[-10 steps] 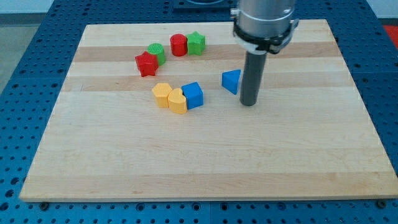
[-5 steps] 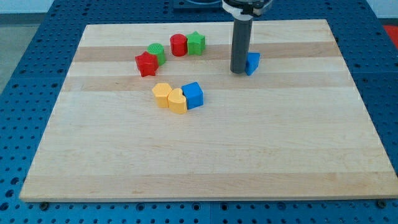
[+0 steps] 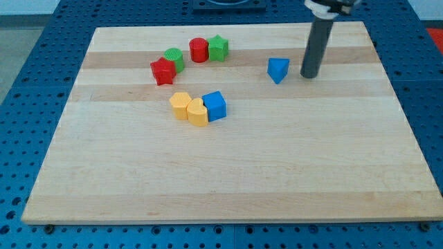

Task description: Move the blue triangle towards the bottom right of the green star

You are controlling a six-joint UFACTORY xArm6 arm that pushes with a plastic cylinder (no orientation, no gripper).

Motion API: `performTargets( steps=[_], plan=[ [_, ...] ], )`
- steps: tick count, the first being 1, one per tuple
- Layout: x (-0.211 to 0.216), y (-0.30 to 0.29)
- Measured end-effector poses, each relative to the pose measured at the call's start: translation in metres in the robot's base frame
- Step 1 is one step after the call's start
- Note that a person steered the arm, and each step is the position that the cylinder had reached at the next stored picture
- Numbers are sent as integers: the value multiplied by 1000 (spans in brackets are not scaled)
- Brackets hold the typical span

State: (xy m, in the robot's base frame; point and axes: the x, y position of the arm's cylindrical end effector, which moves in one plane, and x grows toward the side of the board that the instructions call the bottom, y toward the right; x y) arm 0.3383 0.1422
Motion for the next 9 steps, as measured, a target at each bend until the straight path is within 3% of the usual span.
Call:
performTargets(
  steps=[2,5,9],
  plan=[
    [-28,-62],
    [8,-28],
    [-11,-65]
  ],
)
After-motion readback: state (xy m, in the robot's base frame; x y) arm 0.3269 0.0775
